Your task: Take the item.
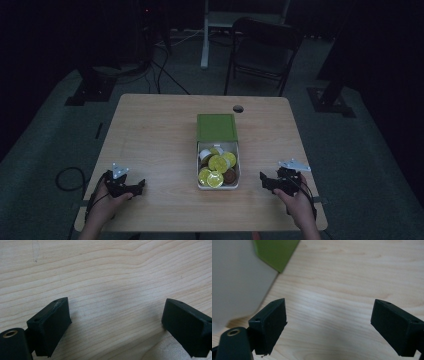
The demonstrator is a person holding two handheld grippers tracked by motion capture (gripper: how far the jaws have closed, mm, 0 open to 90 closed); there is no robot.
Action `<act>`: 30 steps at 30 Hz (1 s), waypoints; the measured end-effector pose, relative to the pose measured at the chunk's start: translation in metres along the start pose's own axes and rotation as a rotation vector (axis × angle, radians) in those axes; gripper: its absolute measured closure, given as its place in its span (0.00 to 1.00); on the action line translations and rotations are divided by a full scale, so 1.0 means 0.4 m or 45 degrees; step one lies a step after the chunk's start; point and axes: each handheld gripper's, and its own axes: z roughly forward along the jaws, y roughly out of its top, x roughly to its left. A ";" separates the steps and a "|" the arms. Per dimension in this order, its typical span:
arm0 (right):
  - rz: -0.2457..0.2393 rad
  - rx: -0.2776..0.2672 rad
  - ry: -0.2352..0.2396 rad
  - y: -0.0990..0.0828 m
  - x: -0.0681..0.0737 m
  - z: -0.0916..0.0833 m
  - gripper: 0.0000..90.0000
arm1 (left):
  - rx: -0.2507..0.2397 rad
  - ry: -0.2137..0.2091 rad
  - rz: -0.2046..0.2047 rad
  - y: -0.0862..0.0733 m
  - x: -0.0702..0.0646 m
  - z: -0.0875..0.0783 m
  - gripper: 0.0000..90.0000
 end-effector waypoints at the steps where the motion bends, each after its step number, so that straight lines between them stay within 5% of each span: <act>1: -0.002 -0.006 0.006 0.005 0.004 -0.003 0.14 | -0.001 0.000 -0.001 0.000 0.000 0.000 0.09; 8: -0.025 -0.041 0.061 0.031 0.031 -0.022 0.14 | 0.000 -0.001 0.001 0.000 0.000 0.000 0.09; 10: -0.001 -0.070 0.160 0.046 0.050 -0.036 0.14 | 0.000 -0.002 -0.002 0.000 -0.001 0.001 0.09; 13: -0.020 -0.095 0.208 0.061 0.074 -0.050 0.14 | 0.000 -0.003 -0.003 0.000 -0.001 0.001 0.09; 30: -0.174 -0.168 0.356 0.113 0.186 -0.091 0.16 | 0.001 -0.003 0.000 0.000 0.000 0.000 0.09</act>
